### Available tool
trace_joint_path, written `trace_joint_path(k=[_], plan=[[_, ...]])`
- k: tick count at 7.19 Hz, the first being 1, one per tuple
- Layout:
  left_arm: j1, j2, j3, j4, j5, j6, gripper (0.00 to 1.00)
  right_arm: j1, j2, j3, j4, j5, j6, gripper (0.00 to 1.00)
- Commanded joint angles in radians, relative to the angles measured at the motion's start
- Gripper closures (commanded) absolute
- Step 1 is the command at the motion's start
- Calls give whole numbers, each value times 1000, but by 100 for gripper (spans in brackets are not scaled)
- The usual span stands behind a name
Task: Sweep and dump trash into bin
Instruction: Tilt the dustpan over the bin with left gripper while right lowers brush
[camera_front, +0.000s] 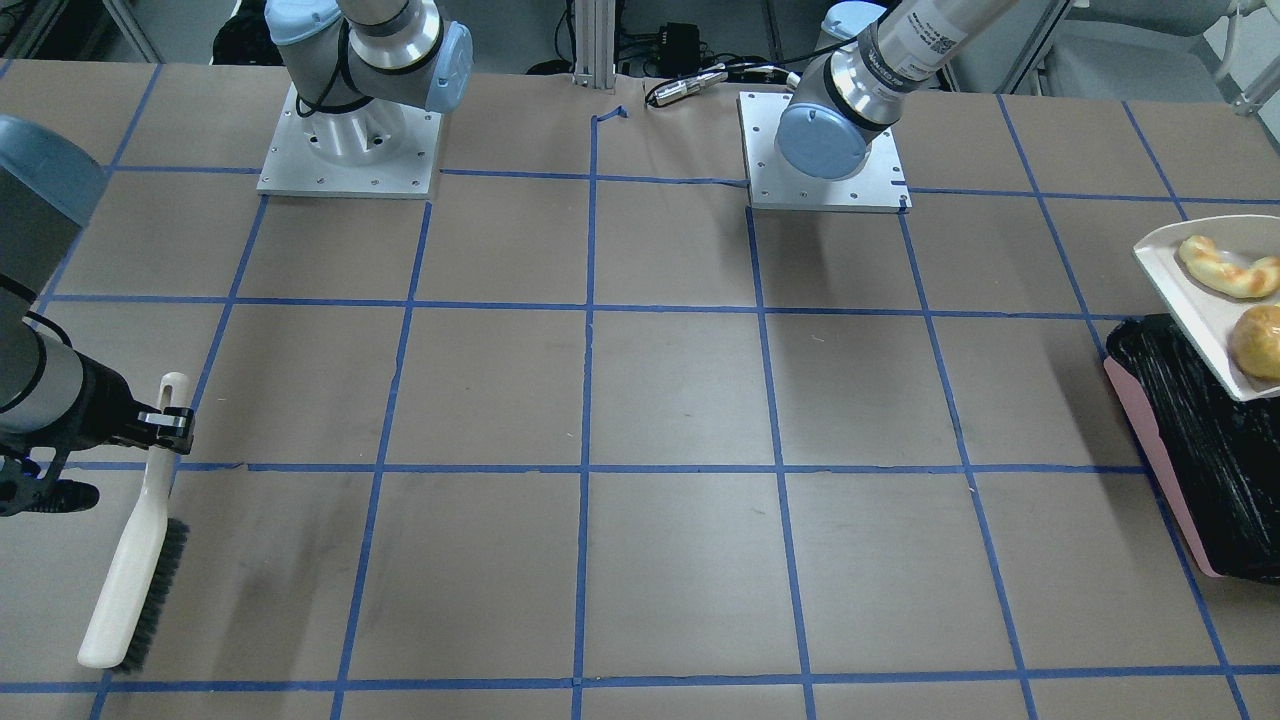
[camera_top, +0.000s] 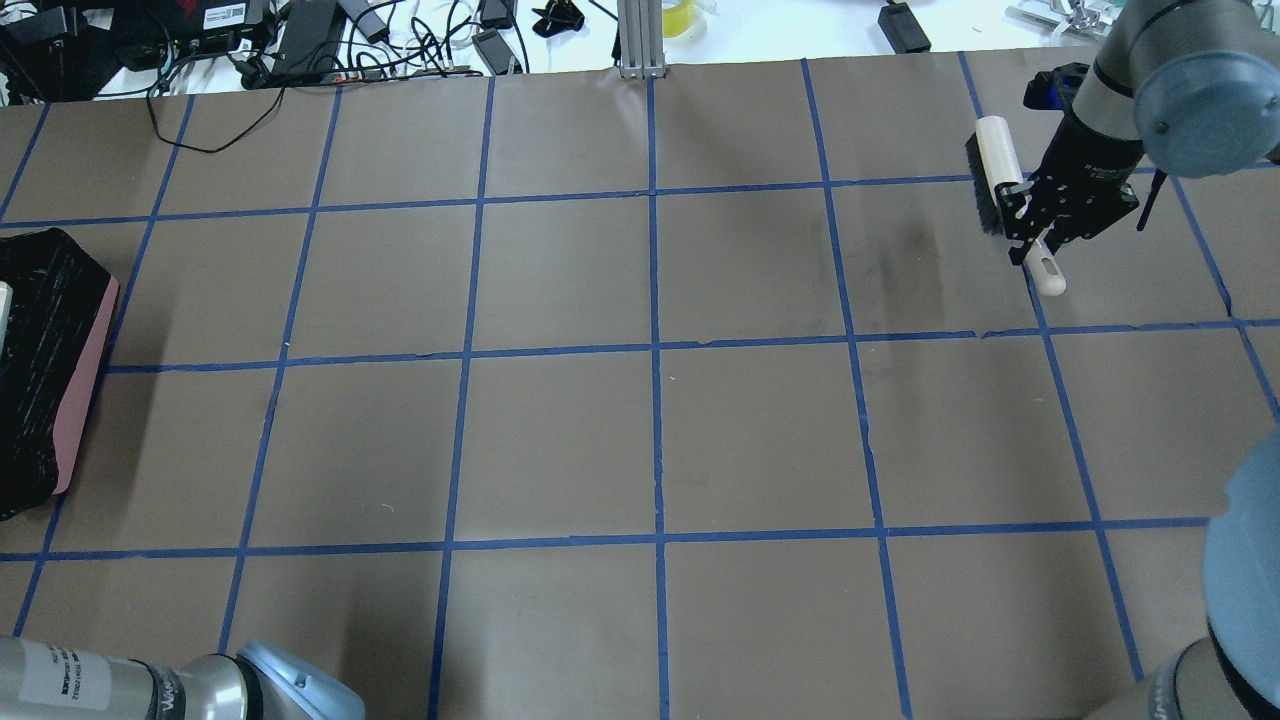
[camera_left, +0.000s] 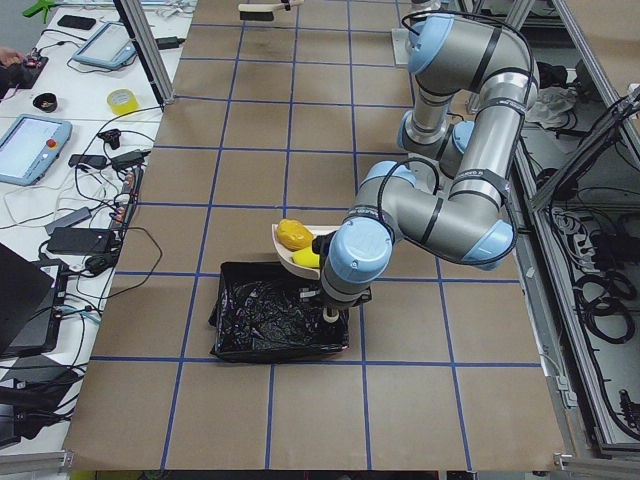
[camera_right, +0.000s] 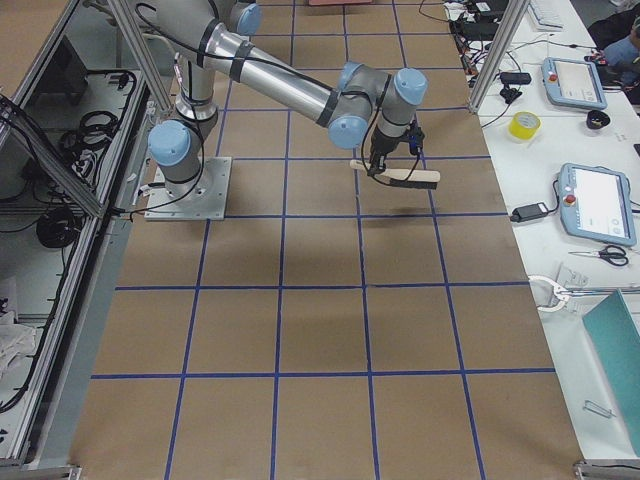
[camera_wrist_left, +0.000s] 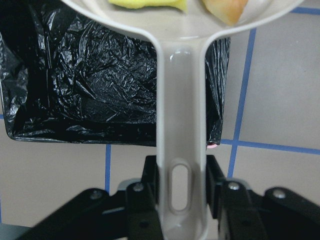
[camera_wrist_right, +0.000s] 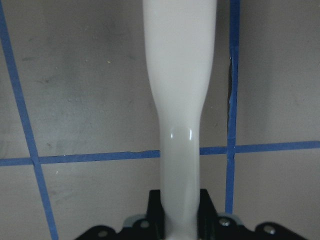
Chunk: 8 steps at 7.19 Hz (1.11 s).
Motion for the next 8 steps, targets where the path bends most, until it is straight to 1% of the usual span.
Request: trace_joint_path(k=[1,3,4,5,6,7,8], plan=[[2,-86,104,2,115,-99,100,-5,9,38,-39,-11,2,100],[2,-129,164,28,147,-110,100,-13,11,63,-42,-57,5,100],[2,-156,169,51,153,-112,100,-17,11,66,-42,-58,-4,100],[2,-160,169,107,246,-115,100,-17,11,66,-42,-58,-7,100],[2,-158,158,173,282,-113,100,-17,20,66,-45,-54,-26,100],[-7,-151,160,210,350,-115,100,-17,40,66,-89,-57,-64,100],[-28,-132,161,212,381,-135,100,-19,51,66,-127,-60,-111,100]])
